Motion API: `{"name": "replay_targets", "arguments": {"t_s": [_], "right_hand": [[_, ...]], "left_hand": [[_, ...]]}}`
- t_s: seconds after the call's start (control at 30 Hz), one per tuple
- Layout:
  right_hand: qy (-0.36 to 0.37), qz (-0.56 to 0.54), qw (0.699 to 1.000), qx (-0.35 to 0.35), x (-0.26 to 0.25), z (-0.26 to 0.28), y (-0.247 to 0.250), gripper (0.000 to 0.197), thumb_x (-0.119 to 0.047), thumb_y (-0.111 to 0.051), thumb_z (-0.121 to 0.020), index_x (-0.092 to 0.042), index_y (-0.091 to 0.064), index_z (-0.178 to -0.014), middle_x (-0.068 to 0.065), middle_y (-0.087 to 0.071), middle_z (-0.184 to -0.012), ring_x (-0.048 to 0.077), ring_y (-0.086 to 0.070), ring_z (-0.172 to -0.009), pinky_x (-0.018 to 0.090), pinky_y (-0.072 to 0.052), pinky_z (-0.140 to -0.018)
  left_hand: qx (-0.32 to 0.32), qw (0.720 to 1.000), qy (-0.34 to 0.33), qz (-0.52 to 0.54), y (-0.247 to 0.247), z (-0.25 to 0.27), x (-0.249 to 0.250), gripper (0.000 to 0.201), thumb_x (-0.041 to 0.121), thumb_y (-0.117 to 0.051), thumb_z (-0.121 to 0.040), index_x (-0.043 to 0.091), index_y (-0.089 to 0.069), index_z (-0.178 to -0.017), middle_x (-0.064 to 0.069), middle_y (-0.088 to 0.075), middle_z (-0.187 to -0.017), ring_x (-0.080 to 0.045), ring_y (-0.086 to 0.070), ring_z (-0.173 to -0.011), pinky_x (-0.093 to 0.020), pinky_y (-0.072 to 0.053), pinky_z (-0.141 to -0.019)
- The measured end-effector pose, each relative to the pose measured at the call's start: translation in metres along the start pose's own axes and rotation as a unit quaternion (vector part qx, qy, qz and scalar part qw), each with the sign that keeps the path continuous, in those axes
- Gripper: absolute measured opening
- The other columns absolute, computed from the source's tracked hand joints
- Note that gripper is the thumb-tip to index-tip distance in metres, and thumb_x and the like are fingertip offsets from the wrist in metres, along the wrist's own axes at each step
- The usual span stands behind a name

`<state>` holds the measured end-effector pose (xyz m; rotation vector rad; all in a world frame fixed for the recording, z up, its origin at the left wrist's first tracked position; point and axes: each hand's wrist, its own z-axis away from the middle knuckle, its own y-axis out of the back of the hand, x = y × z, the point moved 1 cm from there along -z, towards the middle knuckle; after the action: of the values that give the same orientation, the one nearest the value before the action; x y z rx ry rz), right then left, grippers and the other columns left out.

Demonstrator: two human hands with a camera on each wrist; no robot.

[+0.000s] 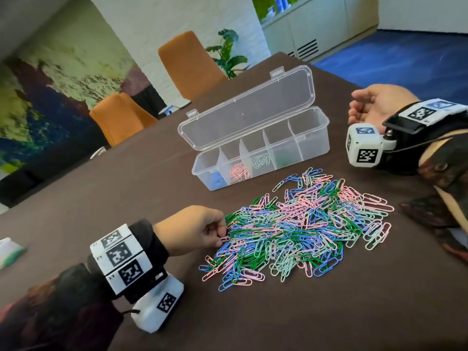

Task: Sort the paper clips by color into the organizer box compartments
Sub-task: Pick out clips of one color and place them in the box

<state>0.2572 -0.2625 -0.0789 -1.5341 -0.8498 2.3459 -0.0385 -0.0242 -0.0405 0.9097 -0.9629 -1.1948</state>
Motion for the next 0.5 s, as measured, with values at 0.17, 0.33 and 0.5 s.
{"name": "replay_targets", "arguments": {"t_s": [0.17,0.33,0.5], "right_hand": [[0.000,0.009,1.000,-0.002,-0.001,0.000,0.001,0.014,-0.015,-0.046,-0.092,-0.013,-0.053,-0.080,-0.001,-0.047,-0.073,0.011,-0.046,-0.060,0.020,-0.042,-0.055],[0.000,0.009,1.000,-0.003,0.000,0.001,0.002,0.011,-0.013,-0.047,-0.091,-0.011,-0.051,-0.081,0.000,-0.047,-0.073,0.011,-0.046,-0.060,0.020,-0.043,-0.054],[0.003,0.008,1.000,-0.003,0.000,0.001,0.002,0.009,-0.013,-0.047,-0.091,-0.011,-0.051,-0.083,0.001,-0.047,-0.075,0.011,-0.047,-0.060,0.020,-0.044,-0.054]], "left_hand": [[-0.005,1.000,-0.003,-0.004,0.001,0.000,-0.007,0.023,0.021,-0.070,-0.083,0.029,-0.052,-0.071,0.004,-0.061,-0.080,-0.006,-0.051,-0.068,-0.021,-0.042,-0.067],[0.041,0.977,0.011,0.207,0.003,0.009,-0.017,0.023,0.031,-0.077,-0.067,0.020,-0.058,-0.070,0.010,-0.062,-0.066,-0.003,-0.051,-0.060,-0.018,-0.042,-0.061],[0.051,0.758,-0.001,0.650,0.005,0.003,-0.013,0.055,0.024,-0.092,-0.046,0.008,-0.069,-0.092,-0.002,-0.056,-0.069,-0.012,-0.056,-0.056,-0.021,-0.050,-0.054]]}}
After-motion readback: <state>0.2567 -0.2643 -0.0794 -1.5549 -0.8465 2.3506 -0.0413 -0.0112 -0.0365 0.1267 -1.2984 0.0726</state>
